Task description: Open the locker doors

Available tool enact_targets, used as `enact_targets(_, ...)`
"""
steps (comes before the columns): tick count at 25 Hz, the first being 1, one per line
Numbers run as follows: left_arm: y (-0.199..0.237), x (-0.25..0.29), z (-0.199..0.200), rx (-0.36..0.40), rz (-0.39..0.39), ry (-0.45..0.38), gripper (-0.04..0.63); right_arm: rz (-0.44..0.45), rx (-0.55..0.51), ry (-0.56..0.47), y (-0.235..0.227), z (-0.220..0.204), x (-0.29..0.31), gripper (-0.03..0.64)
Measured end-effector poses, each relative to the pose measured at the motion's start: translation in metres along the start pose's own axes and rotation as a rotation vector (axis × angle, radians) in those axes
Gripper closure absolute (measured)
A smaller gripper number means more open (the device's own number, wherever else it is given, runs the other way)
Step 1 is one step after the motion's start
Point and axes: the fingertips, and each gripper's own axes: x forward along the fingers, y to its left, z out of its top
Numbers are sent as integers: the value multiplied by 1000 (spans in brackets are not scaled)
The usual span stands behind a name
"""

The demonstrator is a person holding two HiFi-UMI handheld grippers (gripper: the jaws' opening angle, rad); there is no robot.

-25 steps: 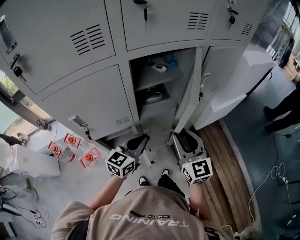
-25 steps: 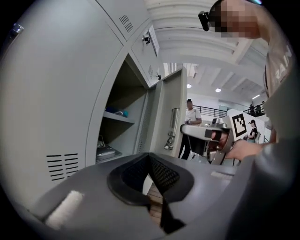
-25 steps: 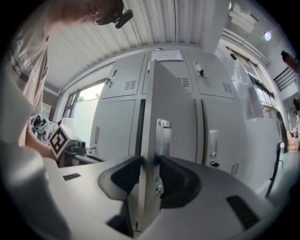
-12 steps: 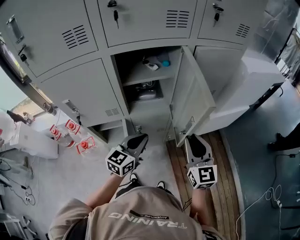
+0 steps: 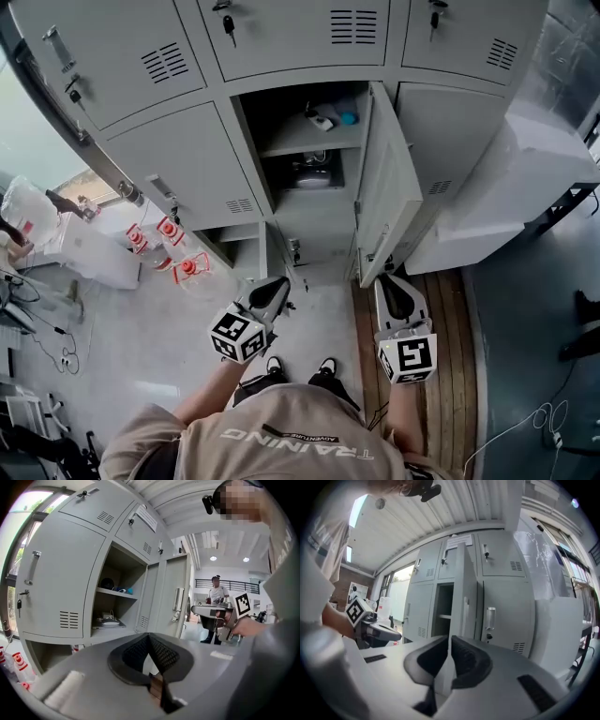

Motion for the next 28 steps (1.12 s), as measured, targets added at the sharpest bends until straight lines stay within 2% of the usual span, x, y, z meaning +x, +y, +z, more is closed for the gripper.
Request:
enact_targets(4, -12, -23, -2, 9, -17, -15, 588, 1, -87, 81, 32, -14, -14, 597)
enact_targets(7, -14, -54, -4, 13, -23, -37, 588, 32, -36, 80, 72, -20, -25, 598)
enact_targets(10, -20, -96, -12, 20, -24, -57, 588, 24, 20, 45, 116, -14, -42, 598)
enact_targets(13, -23, -139, -18, 30, -37, -68, 588, 5, 36, 10, 167, -4, -60, 598)
enact_targets(18, -33, -205, -37, 1, -76, -72, 588, -16, 28, 57, 243, -5, -97, 598)
enact_targets(24, -62, -232, -51, -42, -90, -110, 589, -24, 75, 55, 281, -7, -139, 598)
enact_targets(28, -98, -240, -58, 8, -110, -93, 588, 1, 71, 48, 286, -14, -164, 600)
